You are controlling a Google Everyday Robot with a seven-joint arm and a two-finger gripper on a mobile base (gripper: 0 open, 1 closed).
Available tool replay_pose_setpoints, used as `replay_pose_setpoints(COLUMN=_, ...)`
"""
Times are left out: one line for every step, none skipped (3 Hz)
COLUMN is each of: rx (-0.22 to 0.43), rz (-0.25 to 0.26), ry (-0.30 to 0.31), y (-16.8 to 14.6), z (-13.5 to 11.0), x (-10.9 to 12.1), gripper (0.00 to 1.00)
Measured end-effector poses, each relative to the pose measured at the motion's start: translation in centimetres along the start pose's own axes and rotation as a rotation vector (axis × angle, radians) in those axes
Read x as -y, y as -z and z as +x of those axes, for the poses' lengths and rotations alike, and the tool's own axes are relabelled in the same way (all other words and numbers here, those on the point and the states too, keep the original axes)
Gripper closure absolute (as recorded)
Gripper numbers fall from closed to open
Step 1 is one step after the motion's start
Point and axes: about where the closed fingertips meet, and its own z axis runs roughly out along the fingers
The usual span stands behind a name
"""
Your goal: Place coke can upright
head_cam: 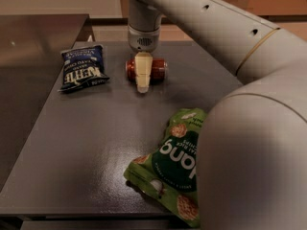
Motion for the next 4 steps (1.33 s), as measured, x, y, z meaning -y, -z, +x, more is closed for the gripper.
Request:
replay_pose_setpoints(rx=-0.045, rz=-0.021, ry=0.002, y=-0.9, z=0.0, x=0.2, gripper=0.19)
replay_pose_setpoints(rx=-0.064, rz=-0.029, ry=-0.005, y=-1.2, z=0.3, x=0.6, gripper=0.41)
replay_pose_setpoints(rx=-0.052, rz=-0.025, ry=-0.017, y=-0.5, z=0.7, x=1.0, gripper=0.65)
replay_pose_setpoints(rx=0.029, rz=-0.02, ry=-0.053, y=1.3, z=1.7, x=1.7, gripper=0.88)
